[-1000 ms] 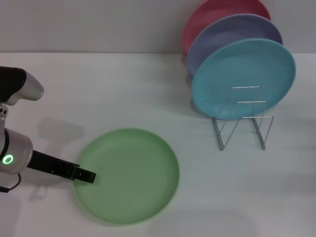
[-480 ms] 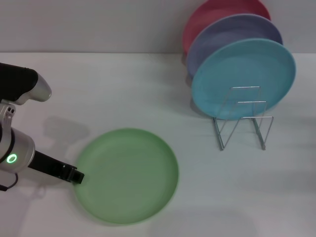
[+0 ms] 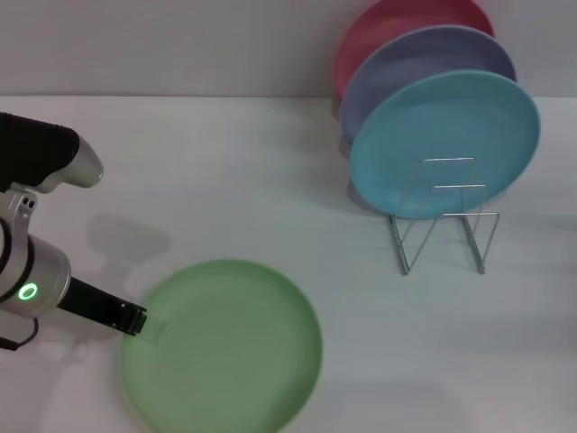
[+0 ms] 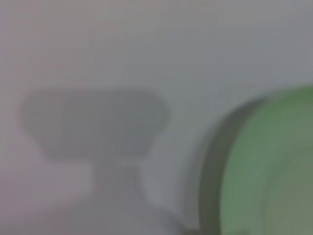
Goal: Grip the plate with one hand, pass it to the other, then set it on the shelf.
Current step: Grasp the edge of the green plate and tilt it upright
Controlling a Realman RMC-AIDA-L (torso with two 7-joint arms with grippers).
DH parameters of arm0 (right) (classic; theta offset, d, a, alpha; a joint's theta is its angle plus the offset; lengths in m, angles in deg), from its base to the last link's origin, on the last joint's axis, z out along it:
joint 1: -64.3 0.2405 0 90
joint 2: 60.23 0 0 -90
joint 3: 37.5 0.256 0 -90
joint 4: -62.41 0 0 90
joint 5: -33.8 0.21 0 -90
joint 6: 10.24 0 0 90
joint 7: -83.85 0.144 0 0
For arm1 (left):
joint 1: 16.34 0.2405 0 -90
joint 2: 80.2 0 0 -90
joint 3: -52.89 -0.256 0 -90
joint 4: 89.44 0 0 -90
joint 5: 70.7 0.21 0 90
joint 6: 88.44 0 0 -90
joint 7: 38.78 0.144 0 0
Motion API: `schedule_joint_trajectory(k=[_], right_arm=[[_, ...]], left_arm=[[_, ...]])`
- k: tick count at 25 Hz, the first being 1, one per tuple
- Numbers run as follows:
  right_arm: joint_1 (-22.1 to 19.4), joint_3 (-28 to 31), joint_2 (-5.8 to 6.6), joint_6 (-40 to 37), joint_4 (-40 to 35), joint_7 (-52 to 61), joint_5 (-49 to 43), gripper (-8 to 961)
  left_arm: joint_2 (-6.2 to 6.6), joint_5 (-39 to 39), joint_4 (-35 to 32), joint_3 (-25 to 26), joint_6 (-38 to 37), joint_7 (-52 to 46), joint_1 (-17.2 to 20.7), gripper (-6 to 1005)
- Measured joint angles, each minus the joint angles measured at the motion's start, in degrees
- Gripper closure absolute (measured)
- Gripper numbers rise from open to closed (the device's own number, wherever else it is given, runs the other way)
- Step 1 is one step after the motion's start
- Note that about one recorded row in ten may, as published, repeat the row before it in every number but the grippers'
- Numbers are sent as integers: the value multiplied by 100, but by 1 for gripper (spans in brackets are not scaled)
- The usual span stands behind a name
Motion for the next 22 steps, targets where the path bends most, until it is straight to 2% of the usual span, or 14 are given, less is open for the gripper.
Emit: schedule_joint_trajectory(k=[3, 15, 18, 19, 22], right_arm=[[-20, 0, -2, 0, 17, 0, 4, 181], [-30, -60, -11, 142, 40, 73, 8, 183], [-32, -305, -13, 655, 67, 290, -30, 183], [-33, -566, -2, 950, 218, 564, -51, 184], [-33, -875, 16, 1036, 512, 888, -54, 184]], left_arm=[[-3, -26, 165, -4, 6, -15, 42, 928], [7, -106, 597, 78, -84, 45, 130, 973], [17, -114, 900, 197, -229, 135, 171, 973], [18, -105, 1078, 288, -422, 234, 218, 973], [21, -75, 1212, 326, -797, 304, 290, 973]])
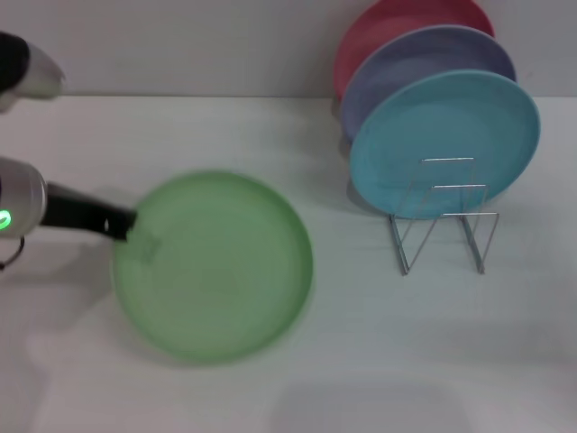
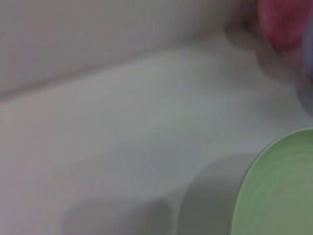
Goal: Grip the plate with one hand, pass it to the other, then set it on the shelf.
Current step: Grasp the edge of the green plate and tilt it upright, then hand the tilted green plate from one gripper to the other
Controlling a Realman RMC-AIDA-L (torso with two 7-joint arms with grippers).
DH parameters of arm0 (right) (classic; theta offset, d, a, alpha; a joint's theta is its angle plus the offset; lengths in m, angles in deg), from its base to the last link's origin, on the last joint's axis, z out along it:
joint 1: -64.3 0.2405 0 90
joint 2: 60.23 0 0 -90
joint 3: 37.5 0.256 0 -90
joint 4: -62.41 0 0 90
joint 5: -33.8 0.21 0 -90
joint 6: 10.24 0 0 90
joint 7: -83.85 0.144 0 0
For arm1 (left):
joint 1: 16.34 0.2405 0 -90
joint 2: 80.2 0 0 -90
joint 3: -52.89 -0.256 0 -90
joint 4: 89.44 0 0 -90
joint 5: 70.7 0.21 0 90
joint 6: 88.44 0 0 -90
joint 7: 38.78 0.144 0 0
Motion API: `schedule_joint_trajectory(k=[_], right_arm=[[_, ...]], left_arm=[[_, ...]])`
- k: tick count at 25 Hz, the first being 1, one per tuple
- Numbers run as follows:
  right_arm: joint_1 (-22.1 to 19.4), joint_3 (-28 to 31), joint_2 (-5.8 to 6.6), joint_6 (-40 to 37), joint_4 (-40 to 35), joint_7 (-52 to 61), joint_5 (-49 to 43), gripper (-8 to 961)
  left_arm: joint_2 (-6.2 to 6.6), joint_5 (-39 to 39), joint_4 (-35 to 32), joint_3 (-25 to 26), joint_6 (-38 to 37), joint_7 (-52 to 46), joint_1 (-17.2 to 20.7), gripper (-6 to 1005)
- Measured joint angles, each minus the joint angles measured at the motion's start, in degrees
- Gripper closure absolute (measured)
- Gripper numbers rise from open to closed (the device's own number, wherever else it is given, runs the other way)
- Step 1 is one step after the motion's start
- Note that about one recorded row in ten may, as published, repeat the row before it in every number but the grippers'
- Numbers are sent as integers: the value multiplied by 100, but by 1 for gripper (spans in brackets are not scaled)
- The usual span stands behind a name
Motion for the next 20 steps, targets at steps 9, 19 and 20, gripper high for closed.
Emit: schedule_joint_trajectory(k=[9, 19, 20], right_arm=[[-52, -1515, 51, -2088, 3098, 2093, -1056, 185], [690, -1791, 159, -3927, 6134, 7066, -5954, 184], [848, -1792, 188, -3907, 6279, 7683, -6553, 184]], left_arm=[[6, 18, 123, 159, -578, 223, 5, 973], [2, -18, 169, 193, -1084, 241, 134, 972], [6, -20, 162, 227, -1166, 244, 134, 972]])
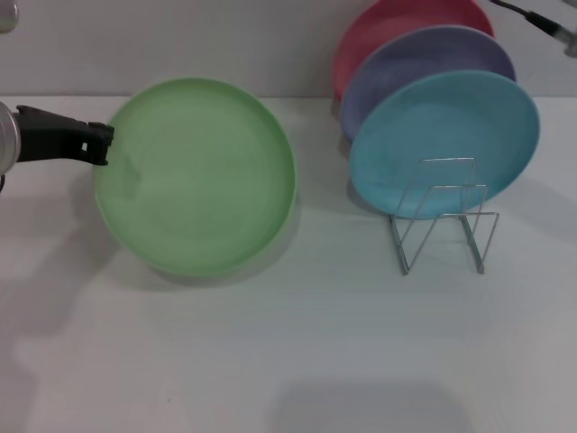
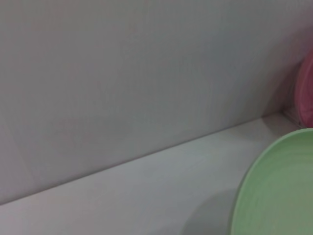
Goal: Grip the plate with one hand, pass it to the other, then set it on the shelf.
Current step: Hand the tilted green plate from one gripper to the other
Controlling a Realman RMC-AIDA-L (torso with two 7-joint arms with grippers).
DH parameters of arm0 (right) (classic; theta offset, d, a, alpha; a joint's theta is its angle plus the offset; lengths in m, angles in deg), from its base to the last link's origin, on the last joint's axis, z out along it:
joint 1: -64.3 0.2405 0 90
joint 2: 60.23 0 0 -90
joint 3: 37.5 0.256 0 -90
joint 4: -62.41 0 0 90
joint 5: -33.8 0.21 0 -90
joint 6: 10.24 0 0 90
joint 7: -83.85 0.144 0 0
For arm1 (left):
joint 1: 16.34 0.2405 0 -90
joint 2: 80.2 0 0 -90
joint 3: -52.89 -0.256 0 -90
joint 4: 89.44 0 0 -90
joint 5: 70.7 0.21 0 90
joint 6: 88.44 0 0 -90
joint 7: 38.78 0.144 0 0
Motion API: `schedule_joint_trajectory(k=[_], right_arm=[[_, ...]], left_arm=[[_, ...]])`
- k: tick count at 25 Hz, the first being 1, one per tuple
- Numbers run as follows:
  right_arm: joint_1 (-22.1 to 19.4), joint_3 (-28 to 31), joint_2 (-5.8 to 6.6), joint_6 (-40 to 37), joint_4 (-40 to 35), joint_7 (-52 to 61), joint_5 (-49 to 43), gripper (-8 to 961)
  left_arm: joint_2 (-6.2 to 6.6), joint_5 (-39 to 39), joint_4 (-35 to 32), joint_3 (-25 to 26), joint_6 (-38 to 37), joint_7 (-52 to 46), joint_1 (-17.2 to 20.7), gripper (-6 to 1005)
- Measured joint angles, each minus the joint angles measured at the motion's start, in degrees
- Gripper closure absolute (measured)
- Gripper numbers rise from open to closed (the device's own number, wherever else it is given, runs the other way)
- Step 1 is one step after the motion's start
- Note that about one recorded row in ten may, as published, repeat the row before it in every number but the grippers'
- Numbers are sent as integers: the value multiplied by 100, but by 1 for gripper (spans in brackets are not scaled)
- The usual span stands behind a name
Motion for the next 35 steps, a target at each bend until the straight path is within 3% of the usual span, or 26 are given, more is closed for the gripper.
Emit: schedule_joint_trajectory(k=[2, 4, 6, 9, 15, 20, 35], right_arm=[[502, -2, 75, 252, 148, 1526, -1436, 184], [676, -5, 91, 360, 129, 1913, -1775, 184], [1241, -70, 134, 610, -92, 2998, -2796, 184], [1351, -133, 138, 648, -134, 3198, -3036, 185], [1853, -925, 125, 768, -321, 4129, -4319, 185], [2127, -1228, 86, 952, -645, 4235, -4489, 185], [2354, -1401, 16, 760, -1021, 4532, -5058, 184]], left_arm=[[2, -5, 1, 48, -40, 5, -2, 972], [0, -11, 3, 58, -51, 7, -4, 972], [-6, -18, -5, 62, -92, 8, -16, 972], [-6, -19, -8, 63, -95, 9, -17, 972], [-1, -21, 29, 64, -103, 13, -18, 973], [5, -21, 21, 64, -107, 22, -25, 973], [4, -178, 37, 63, -108, 97, -31, 973]])
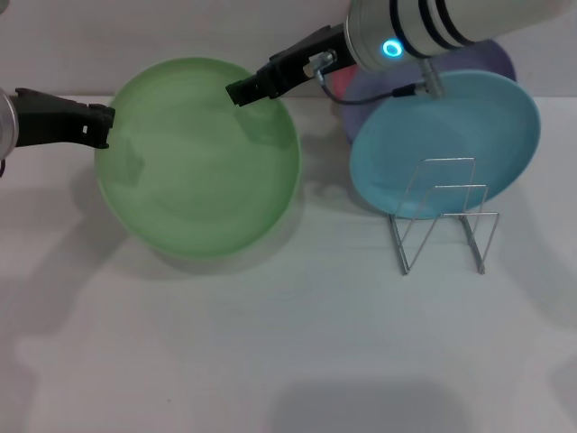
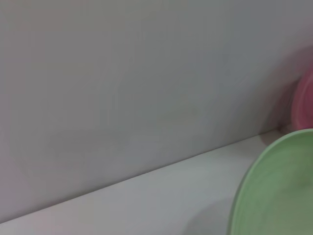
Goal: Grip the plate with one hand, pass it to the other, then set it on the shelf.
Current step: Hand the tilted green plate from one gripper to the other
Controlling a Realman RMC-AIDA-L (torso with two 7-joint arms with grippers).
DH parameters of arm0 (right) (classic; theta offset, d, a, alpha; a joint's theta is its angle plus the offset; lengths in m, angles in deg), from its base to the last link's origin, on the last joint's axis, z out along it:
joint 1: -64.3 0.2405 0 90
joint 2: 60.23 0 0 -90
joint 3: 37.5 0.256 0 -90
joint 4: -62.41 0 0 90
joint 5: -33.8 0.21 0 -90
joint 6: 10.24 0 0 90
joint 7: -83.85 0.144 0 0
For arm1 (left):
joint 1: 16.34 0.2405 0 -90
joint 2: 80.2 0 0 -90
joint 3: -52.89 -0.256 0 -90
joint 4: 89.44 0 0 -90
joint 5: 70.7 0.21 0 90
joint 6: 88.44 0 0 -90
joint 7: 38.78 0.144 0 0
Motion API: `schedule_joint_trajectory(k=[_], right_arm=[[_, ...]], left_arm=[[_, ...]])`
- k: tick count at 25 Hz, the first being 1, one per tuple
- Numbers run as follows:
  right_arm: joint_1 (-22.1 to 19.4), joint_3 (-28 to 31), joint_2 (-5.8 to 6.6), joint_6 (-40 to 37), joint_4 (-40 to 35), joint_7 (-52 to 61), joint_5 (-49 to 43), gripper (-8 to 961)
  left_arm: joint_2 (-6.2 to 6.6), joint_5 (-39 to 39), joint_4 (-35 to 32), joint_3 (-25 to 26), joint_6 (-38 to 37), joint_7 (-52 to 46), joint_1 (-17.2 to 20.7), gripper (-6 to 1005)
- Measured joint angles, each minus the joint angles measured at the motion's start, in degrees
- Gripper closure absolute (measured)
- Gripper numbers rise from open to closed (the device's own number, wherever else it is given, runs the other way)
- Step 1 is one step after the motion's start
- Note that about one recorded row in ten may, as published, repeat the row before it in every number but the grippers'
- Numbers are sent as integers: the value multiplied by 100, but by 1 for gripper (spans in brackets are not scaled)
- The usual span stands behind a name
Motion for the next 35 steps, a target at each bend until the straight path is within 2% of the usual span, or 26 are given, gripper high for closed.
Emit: schedule_joint_trajectory(k=[11, 15, 22, 31, 35], right_arm=[[59, -89, -19, -245, -222, -32, -126, 185], [106, -88, -19, -261, -274, -30, -191, 227], [101, -92, -19, -270, -281, -98, -190, 455], [32, -31, -19, -239, -317, -249, -117, 577], [-139, -69, -49, -286, -46, -420, -191, 632]], left_arm=[[7, -63, 0, 7, 0, 3, -34, 972], [12, -72, -11, 27, 0, 7, -47, 972], [5, -84, -43, 36, -17, 12, -59, 972], [12, -382, -30, 120, -33, 151, -59, 973], [11, -443, -53, 183, -14, 206, -55, 972]])
